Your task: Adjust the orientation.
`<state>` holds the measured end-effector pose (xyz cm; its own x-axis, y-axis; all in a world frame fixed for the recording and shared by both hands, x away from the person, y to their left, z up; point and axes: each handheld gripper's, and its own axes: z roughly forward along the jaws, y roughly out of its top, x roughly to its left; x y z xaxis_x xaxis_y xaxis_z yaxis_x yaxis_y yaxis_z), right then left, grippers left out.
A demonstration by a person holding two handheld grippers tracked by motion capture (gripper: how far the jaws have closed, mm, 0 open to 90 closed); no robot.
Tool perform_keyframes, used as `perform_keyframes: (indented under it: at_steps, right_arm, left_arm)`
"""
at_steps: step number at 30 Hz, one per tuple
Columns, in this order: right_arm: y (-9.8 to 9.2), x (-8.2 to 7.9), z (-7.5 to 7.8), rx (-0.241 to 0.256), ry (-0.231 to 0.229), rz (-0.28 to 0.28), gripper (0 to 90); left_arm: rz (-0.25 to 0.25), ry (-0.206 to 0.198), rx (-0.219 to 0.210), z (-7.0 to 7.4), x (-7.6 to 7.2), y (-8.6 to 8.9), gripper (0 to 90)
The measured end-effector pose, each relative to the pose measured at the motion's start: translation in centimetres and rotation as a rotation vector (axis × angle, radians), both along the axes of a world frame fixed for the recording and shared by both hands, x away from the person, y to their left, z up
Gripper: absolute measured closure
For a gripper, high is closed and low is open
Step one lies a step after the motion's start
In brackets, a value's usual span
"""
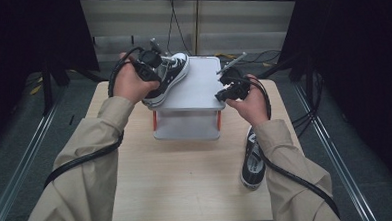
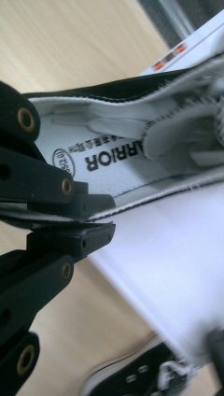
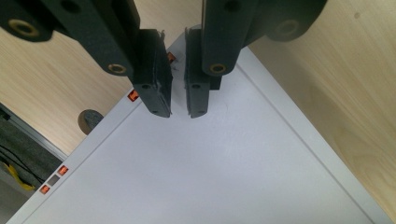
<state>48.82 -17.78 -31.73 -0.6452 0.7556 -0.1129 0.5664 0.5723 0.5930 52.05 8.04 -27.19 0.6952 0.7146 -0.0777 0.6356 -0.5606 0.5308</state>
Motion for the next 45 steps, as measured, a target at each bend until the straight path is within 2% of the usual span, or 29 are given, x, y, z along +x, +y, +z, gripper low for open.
perform_keyframes:
  at_steps: [1, 2, 3, 5, 6, 7, 8, 9, 11, 12, 14, 16, 18, 21, 24, 27, 31, 32, 34, 35, 36, 37, 39, 41, 43, 45]
  right_arm:
    - [0.0, 0.0, 0.0, 0.000, 0.000, 0.000, 80.5]
    - [0.0, 0.0, 0.0, 0.001, -0.002, 0.001, 80.5]
    - [0.0, 0.1, 0.0, 0.000, 0.001, 0.000, 80.3]
    - [0.0, 0.1, 0.0, 0.001, 0.003, -0.002, 79.1]
    - [-0.1, 0.2, 0.0, 0.001, 0.005, -0.001, 78.7]
    - [-0.1, 0.2, 0.0, 0.004, 0.005, -0.003, 78.6]
    - [-0.1, 0.2, 0.0, 0.007, 0.008, -0.002, 78.3]
    - [-0.1, 0.3, 0.0, 0.010, 0.008, -0.003, 78.3]
    - [-0.1, 0.3, 0.0, 0.015, 0.015, -0.003, 78.3]
    - [-0.1, 0.4, 0.0, 0.013, 0.016, -0.006, 78.2]
    - [0.0, 0.5, 0.0, 0.015, 0.018, -0.004, 78.1]
    - [0.0, 0.5, 0.1, 0.011, 0.018, -0.003, 78.1]
    - [0.1, 0.5, 0.1, 0.002, 0.012, -0.002, 78.1]
    - [0.1, 0.5, 0.1, 0.002, 0.013, -0.006, 78.1]
    - [0.0, 0.4, 0.0, 0.011, 0.013, -0.007, 78.1]
    - [0.0, 0.4, 0.0, 0.009, 0.011, -0.011, 78.1]
    - [0.2, 0.4, 0.1, -0.007, 0.012, -0.014, 78.1]
    - [0.3, 0.4, 0.1, -0.009, 0.014, -0.015, 78.1]
    - [0.3, 0.4, 0.1, -0.014, 0.014, -0.015, 78.1]
    - [0.3, 0.4, 0.1, -0.014, 0.013, -0.018, 78.1]
    - [0.3, 0.3, 0.1, -0.013, 0.011, -0.018, 78.1]
    - [0.3, 0.3, 0.1, -0.013, 0.010, -0.017, 78.0]
    - [0.2, 0.3, 0.1, -0.007, 0.006, -0.019, 78.1]
    - [0.0, 0.3, 0.0, -0.001, 0.004, -0.019, 78.1]
    - [0.0, 0.3, 0.0, 0.010, 0.008, -0.023, 78.1]
    - [0.2, 0.3, 0.0, 0.009, 0.003, -0.023, 78.1]
  left_arm:
    - [0.000, 0.000, 0.000, 0.0, 0.0, 0.0, 84.1]
    - [0.030, -0.009, 0.005, -0.3, 0.2, -1.0, 84.1]
    - [0.033, -0.013, 0.014, -0.4, 0.1, -1.4, 83.5]
    - [-0.004, -0.038, 0.122, -0.6, -0.5, -2.8, 82.4]
    - [-0.027, -0.044, 0.113, -0.6, -0.7, -3.0, 79.9]
    - [-0.036, -0.037, 0.069, -0.6, -0.8, -2.9, 74.0]
    - [-0.028, -0.051, 0.033, -0.4, -0.9, -2.7, 65.6]
    - [-0.035, -0.084, 0.043, 0.0, -1.2, -2.4, 58.8]
    - [-0.005, -0.082, 0.070, 0.3, -1.3, -1.8, 53.6]
    - [-0.004, -0.084, 0.073, 0.4, -1.4, -1.5, 45.9]
    - [-0.023, -0.097, 0.037, 0.6, -1.6, -0.8, 43.2]
    - [-0.045, -0.109, 0.031, 0.8, -2.0, -0.5, 38.6]
    - [-0.046, -0.102, 0.019, 1.2, -2.1, -0.3, 35.9]
    - [-0.033, -0.119, 0.041, 2.0, -2.4, 0.0, 30.9]
    - [-0.032, -0.118, 0.058, 2.6, -2.8, 0.4, 30.2]
    - [-0.025, -0.143, 0.088, 2.8, -3.2, 1.2, 29.4]
    - [-0.019, -0.093, 0.112, 1.6, -3.1, 2.2, 26.3]
    - [-0.013, -0.070, 0.110, 1.1, -3.1, 2.4, 25.3]
    - [-0.026, -0.056, 0.085, 0.2, -3.0, 2.4, 23.7]
    - [-0.055, -0.046, 0.076, -0.3, -2.9, 2.4, 26.7]
    - [-0.069, -0.054, 0.092, -0.5, -3.0, 2.2, 43.5]
    - [-0.072, -0.065, 0.108, -0.8, -3.0, 2.0, 43.6]
    - [-0.060, -0.057, 0.120, -0.6, -3.1, 1.6, 43.9]
    - [-0.065, -0.046, 0.092, -0.2, -3.3, 1.2, 48.5]
    - [-0.085, -0.052, 0.050, 0.0, -3.5, 0.8, 53.2]
    - [-0.083, -0.049, -0.001, -0.1, -3.3, 0.4, 56.7]
